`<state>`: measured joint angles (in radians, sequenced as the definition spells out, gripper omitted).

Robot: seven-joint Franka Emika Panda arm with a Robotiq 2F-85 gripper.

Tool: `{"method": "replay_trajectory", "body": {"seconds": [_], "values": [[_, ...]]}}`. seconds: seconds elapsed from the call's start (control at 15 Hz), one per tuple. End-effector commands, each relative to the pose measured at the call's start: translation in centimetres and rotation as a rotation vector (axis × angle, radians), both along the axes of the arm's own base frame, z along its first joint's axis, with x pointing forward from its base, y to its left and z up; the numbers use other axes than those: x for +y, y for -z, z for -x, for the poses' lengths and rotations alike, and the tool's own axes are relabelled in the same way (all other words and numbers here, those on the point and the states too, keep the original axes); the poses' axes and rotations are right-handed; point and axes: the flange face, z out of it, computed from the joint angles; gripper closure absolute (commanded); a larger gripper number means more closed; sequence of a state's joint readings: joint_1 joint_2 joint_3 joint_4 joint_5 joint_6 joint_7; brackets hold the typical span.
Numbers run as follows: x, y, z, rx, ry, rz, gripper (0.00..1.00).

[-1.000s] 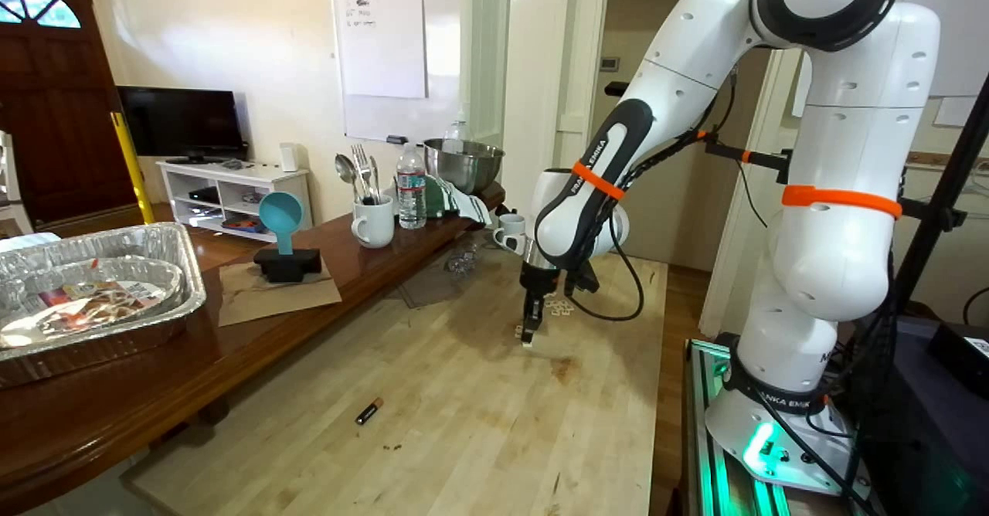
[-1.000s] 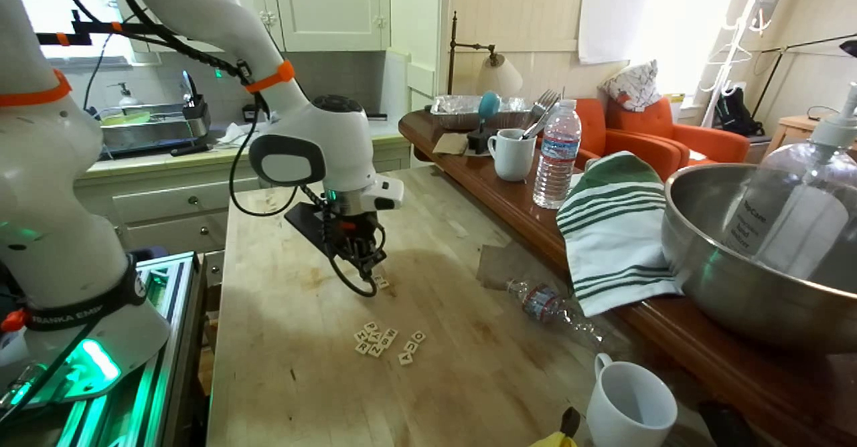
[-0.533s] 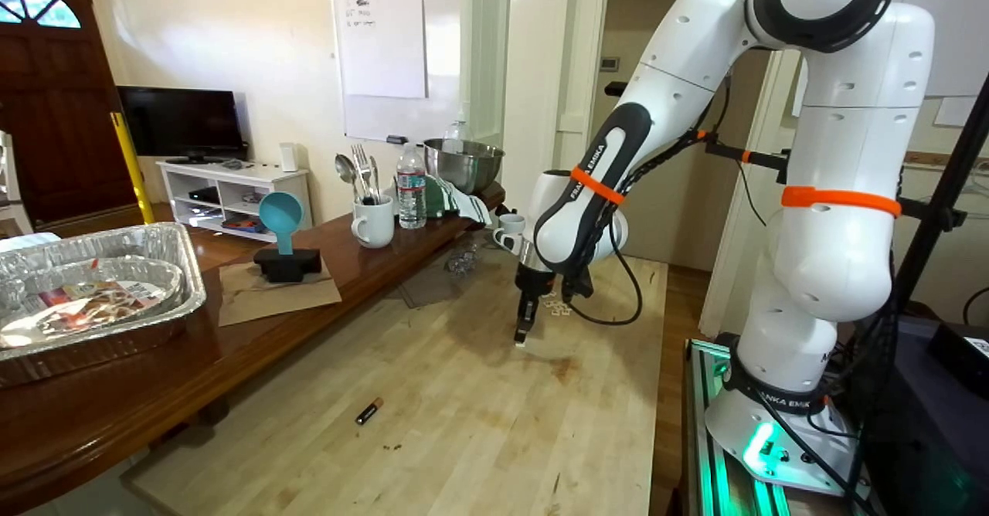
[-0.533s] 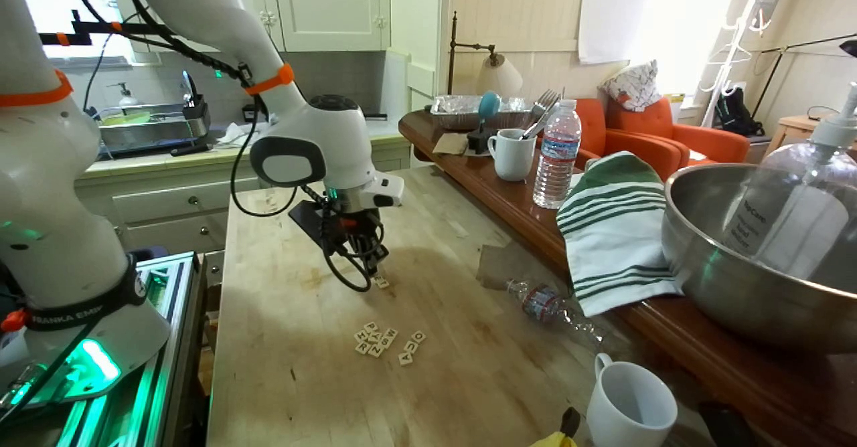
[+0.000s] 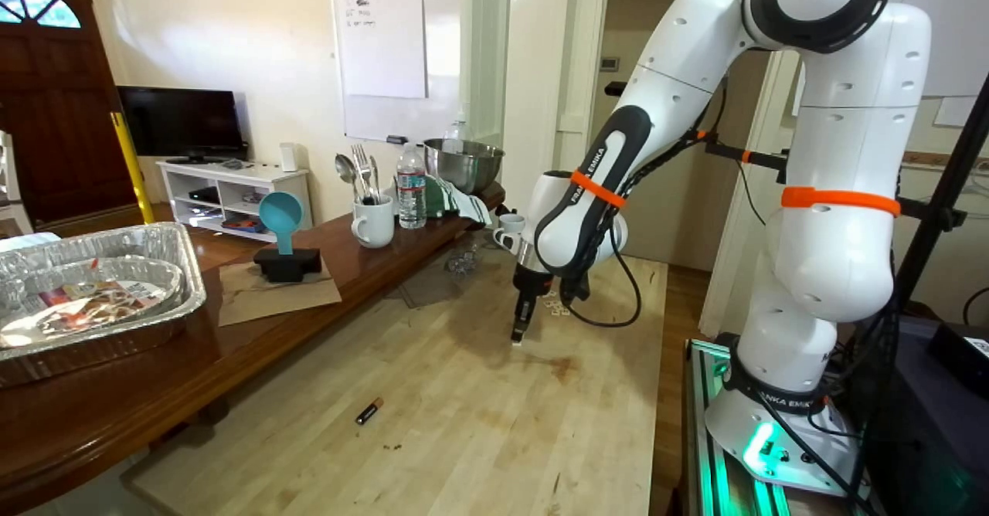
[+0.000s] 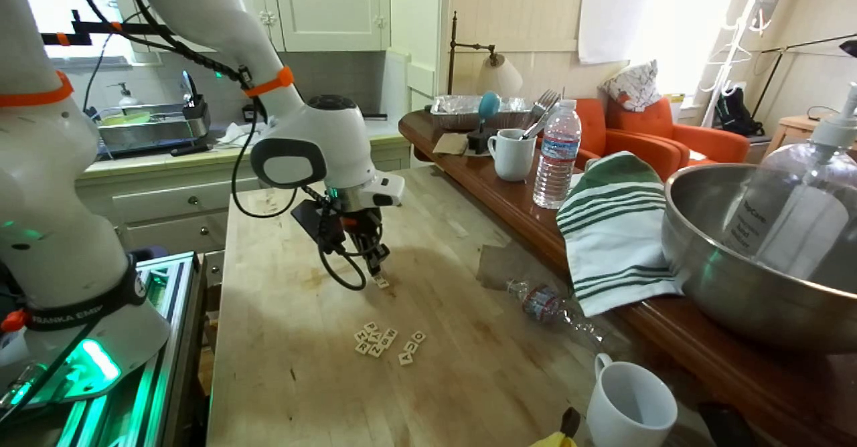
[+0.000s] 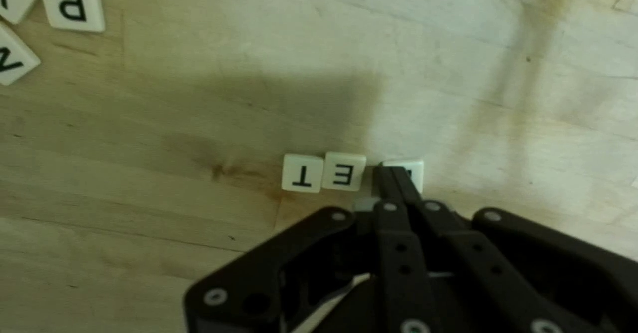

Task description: Replace the letter W with L on the pile of letters on the left to spell the word LET

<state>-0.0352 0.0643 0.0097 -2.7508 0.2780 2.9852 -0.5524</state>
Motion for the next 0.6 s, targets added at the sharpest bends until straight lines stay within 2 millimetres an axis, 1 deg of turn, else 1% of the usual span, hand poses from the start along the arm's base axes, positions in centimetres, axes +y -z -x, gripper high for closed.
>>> {"method": "replay_trajectory", "body": {"seconds": [0.0,0.53], "values": [[-0.31,1.96,0.26,0.019,0.028,0.026,1.00],[-0.50,1.49,0.19,0.034,0.083,0.062,1.00]]}}
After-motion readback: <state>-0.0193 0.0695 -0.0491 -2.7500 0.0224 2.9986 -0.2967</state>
